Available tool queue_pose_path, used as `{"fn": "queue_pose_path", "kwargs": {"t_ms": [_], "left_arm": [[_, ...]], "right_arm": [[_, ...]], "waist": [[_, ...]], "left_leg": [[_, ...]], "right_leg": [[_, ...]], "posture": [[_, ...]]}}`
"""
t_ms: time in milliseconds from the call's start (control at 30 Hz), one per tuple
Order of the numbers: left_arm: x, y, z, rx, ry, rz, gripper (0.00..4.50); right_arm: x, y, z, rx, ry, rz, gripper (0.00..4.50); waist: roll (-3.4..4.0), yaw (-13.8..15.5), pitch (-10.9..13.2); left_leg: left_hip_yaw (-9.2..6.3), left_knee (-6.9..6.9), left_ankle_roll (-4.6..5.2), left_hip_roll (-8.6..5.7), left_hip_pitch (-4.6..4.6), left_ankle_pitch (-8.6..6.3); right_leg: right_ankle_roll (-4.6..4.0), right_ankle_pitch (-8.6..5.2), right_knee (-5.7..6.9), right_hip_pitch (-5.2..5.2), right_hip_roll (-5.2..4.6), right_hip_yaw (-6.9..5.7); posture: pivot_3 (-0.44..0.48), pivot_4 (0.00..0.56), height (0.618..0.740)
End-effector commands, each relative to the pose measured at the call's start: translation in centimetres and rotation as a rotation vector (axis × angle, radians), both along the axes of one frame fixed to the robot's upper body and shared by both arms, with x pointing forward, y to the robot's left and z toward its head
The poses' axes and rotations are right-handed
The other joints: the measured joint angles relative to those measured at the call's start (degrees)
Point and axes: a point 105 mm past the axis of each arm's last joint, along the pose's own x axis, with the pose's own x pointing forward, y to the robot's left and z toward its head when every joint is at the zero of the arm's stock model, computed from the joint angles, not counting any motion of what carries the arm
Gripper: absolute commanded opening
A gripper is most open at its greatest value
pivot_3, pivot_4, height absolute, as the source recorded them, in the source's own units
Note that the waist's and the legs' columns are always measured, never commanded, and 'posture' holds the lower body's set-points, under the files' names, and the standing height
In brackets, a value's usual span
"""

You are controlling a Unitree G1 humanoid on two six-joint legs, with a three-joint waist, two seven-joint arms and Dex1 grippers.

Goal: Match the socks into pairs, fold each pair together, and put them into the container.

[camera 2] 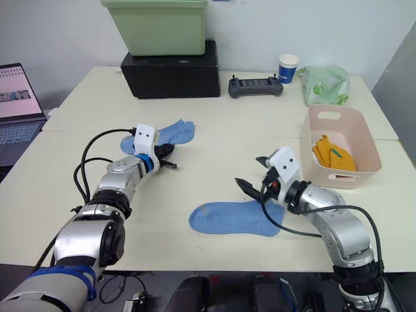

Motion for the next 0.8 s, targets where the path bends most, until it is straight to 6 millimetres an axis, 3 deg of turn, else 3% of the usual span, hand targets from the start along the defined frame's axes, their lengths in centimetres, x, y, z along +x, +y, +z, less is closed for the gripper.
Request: {"fn": "queue_pose_path", "kwargs": {"t_ms": [33, 200, 267, 400, 500, 633, 800], "left_arm": [[-1.6, -2.1, 1.1, -0.011, -0.024, -0.104, 0.01], [-7.1, -4.7, 1.0, 0.011, 0.012, -0.254, 0.01], [-8.0, -4.8, 1.7, 0.022, -0.015, -0.265, 0.01], [-5.7, -1.9, 2.3, 0.14, -0.098, -0.111, 0.01], [-2.6, 1.6, 3.1, 0.16, -0.138, 0.056, 0.01], [-0.5, 4.1, 4.1, 0.102, -0.144, 0.152, 0.82], [0.6, 7.1, 4.3, 0.052, -0.11, 0.281, 2.45]], "right_arm": [[0.0, 0.0, 1.0, 0.016, -0.048, 0.004, 4.5], [0.0, -0.1, 0.9, 0.007, -0.047, 0.01, 4.5], [0.1, -0.3, 0.9, 0.005, -0.047, 0.007, 4.5], [0.3, -0.4, 0.7, 0.003, -0.043, 0.007, 4.5], [0.3, 0.1, 0.8, 0.008, -0.044, 0.022, 4.5], [0.3, 0.0, 0.9, 0.006, -0.045, 0.022, 4.5], [0.2, -0.3, 0.9, -0.005, -0.045, 0.015, 4.5]], "waist": [[0.0, -0.03, 0.0], [0.01, -0.21, 0.0], [0.0, -0.15, 0.0], [0.0, 0.01, 0.0], [0.0, 0.06, 0.0], [0.0, 0.03, 0.0], [-0.01, -0.08, 0.0]], "left_leg": [[-0.01, 0.0, -0.01, 0.01, 0.0, 0.01], [-0.11, -0.01, -0.03, 0.06, 0.08, 0.02], [-0.12, -0.01, -0.02, 0.07, 0.11, 0.01], [-0.09, -0.01, 0.11, -0.06, 0.14, -0.05], [-0.07, -0.01, 0.13, -0.16, 0.19, -0.07], [-0.04, -0.04, 0.15, -0.21, 0.09, -0.08], [0.0, -0.01, 0.14, -0.18, -0.08, -0.07]], "right_leg": [[0.0, 0.0, -0.01, 0.0, 0.0, 0.0], [-0.01, 0.0, 0.03, 0.04, -0.06, 0.08], [-0.01, 0.0, 0.04, 0.06, -0.06, 0.11], [-0.01, 0.01, 0.05, 0.11, -0.02, -0.01], [-0.01, 0.01, 0.02, 0.16, 0.01, -0.01], [-0.01, 0.01, -0.08, 0.08, 0.03, 0.0], [-0.01, 0.01, -0.08, -0.05, 0.03, -0.08]], "posture": [[0.0, 0.15, 0.74], [0.0, 0.15, 0.74], [0.0, 0.15, 0.74], [0.0, 0.15, 0.74], [0.0, 0.15, 0.74], [0.0, 0.15, 0.74], [0.0, 0.15, 0.74]]}}
